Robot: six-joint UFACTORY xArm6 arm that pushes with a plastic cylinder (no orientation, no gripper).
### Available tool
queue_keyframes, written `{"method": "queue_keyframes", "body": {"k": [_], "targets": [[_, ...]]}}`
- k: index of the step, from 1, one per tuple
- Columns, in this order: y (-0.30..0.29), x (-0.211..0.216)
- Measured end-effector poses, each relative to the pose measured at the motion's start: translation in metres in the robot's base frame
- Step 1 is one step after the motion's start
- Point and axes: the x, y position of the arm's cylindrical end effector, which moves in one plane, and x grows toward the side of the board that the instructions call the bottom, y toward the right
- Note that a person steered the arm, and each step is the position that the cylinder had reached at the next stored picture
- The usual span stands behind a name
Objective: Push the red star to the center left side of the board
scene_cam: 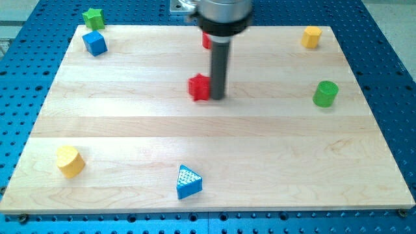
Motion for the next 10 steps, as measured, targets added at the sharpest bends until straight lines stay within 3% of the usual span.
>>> {"method": "queue_keyframes", "body": {"k": [2,3,5,6,7,8,9,10], "targets": [[-0.116,0.008],[-0.138,0.021],[-0.116,0.01],[-0.135,0.001],[-0.19,0.017],[-0.138,0.025],[-0.08,-0.01],[-0.097,-0.053]]}}
